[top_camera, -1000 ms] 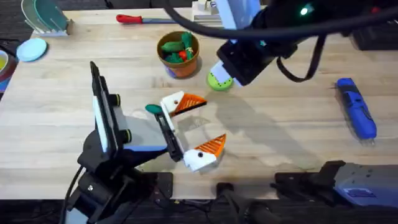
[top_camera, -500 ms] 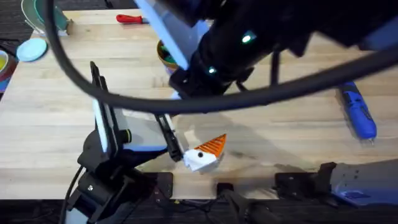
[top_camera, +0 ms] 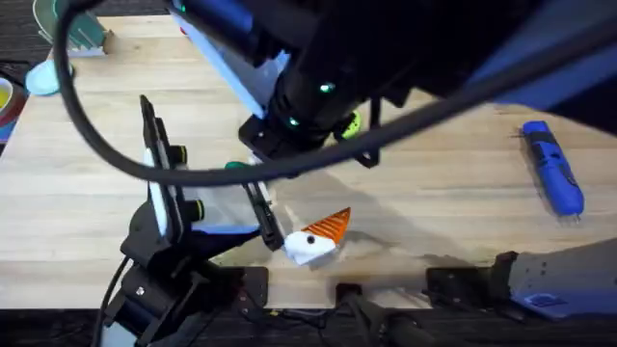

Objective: Pick up the gripper from the table and insert it into the empty holder that is missing its gripper. Then pick up a screw, insert it into the mounting hole, and use the screwdriver to tighten it. Finally, clean up the table by picking up the vegetable and placing it into the bucket.

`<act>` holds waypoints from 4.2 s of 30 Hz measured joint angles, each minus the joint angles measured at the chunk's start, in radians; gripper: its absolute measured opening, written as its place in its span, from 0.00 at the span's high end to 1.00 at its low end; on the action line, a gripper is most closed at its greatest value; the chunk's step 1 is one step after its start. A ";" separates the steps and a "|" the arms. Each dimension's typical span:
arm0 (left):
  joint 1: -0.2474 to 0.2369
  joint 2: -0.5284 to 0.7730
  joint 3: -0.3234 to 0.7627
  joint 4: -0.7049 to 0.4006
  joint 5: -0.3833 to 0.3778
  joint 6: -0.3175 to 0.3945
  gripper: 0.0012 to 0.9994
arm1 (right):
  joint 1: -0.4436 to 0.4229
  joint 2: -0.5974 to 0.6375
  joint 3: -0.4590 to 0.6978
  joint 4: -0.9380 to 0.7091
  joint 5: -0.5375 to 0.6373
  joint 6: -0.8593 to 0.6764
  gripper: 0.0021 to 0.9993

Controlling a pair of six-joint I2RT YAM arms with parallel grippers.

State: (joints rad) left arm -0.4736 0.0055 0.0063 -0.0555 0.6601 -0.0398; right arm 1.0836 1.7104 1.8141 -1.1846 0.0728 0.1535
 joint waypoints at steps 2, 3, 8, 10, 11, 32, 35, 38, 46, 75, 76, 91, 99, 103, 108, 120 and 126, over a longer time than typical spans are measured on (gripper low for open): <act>0.000 0.001 0.000 0.000 0.002 -0.002 0.01 | 0.000 0.009 0.001 0.013 0.012 0.000 1.00; 0.000 0.001 0.000 0.000 0.002 -0.002 0.01 | 0.000 0.011 0.001 0.016 0.015 0.000 1.00; 0.000 0.001 0.000 0.001 0.002 0.002 0.01 | 0.000 0.011 0.002 0.015 0.017 -0.001 1.00; 0.000 0.001 0.000 0.001 0.002 0.002 0.01 | 0.000 0.011 0.002 0.017 0.017 -0.001 1.00; 0.000 0.001 0.000 0.001 0.002 0.002 0.01 | 0.000 0.011 0.002 0.018 0.017 -0.001 1.00; 0.000 0.008 0.000 -0.001 0.003 -0.021 0.01 | 0.000 0.066 0.011 0.002 0.004 -0.001 1.00; 0.000 0.008 0.000 -0.001 0.002 -0.021 0.01 | 0.000 0.066 0.011 0.002 0.003 -0.001 0.99; 0.000 0.006 0.000 0.000 0.003 -0.018 0.01 | 0.000 0.066 0.011 -0.007 -0.001 0.000 0.63; 0.000 0.006 0.000 0.000 0.002 -0.010 0.01 | -0.031 0.032 0.012 -0.021 0.015 -0.003 0.01; 0.000 0.006 0.000 0.001 -0.003 0.000 0.01 | -0.486 -0.717 -0.454 -0.117 -0.340 -0.244 0.01; 0.000 0.006 0.000 0.001 -0.005 0.002 0.01 | -0.501 -0.745 -0.473 -0.134 -0.367 -0.260 0.01; 0.000 0.006 0.000 0.002 -0.010 0.002 0.52 | -0.538 -0.882 -0.563 -0.175 -0.508 -0.386 0.01; 0.000 0.006 0.000 0.003 -0.033 0.006 0.99 | -0.538 -0.863 -0.563 -0.151 -0.508 -0.390 0.01; 0.000 0.006 0.000 0.003 -0.040 0.006 0.99 | -0.549 -0.838 -0.563 -0.138 -0.452 -0.340 0.01; 0.000 0.006 0.000 0.003 -0.055 0.006 0.99 | -0.656 -0.755 -0.563 -0.111 -0.302 -0.216 0.01; 0.000 0.006 0.000 0.003 -0.058 0.006 0.99 | -1.170 -0.495 -0.565 0.049 -0.049 -0.172 0.01; 0.000 0.006 0.000 0.003 -0.059 0.006 0.99 | -1.311 -0.449 -0.566 0.222 0.080 -0.328 0.01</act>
State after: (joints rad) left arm -0.4736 0.0120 0.0063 -0.0525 0.6014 -0.0334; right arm -0.2275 1.2617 1.2480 -0.9627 0.1527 -0.1744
